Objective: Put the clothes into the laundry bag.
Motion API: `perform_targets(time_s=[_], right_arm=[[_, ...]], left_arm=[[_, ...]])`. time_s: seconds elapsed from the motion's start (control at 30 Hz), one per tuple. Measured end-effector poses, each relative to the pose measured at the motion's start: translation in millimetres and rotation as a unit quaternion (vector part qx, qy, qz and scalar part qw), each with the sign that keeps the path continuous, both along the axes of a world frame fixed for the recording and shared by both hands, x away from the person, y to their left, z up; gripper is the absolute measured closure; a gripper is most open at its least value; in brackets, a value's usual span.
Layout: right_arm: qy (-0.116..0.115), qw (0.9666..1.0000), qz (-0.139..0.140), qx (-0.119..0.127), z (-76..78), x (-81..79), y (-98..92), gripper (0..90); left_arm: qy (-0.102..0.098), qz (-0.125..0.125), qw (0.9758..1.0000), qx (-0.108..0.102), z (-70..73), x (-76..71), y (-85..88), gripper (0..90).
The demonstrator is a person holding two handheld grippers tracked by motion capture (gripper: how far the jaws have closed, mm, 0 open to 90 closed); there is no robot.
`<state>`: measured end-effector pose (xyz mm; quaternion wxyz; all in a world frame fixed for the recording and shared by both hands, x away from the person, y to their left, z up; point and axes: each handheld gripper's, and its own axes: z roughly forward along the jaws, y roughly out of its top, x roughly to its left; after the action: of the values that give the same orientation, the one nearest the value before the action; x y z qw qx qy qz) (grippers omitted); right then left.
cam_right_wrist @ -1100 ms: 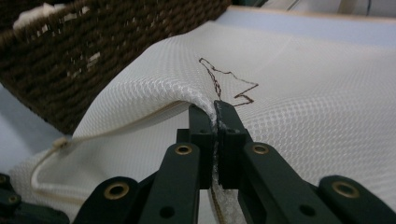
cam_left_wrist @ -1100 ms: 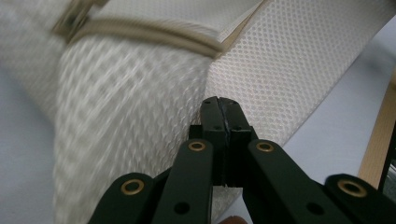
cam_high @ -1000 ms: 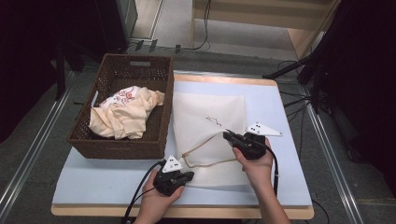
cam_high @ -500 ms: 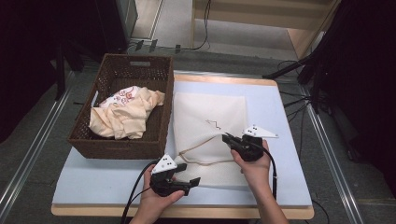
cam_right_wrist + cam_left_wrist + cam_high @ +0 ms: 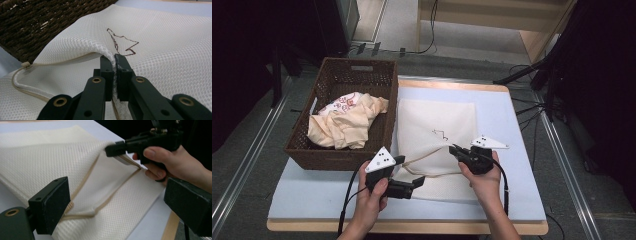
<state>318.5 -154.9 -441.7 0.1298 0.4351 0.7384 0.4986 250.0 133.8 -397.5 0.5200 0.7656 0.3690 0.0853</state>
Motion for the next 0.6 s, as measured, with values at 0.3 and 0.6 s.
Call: perform_targets(time_s=[0.3,0.6], right_arm=[[-0.001,1.0,0.003,0.001,-0.2,-1.3,-0.2,86.2],[0.003,1.0,0.003,-0.002,-1.7,-2.4,1.2,86.3]], left_arm=[[-0.006,0.019,0.9996,0.02,20.1,29.8,9.4,0.8],[-0.008,0.039,0.999,0.02,36.7,61.6,24.0,0.8]])
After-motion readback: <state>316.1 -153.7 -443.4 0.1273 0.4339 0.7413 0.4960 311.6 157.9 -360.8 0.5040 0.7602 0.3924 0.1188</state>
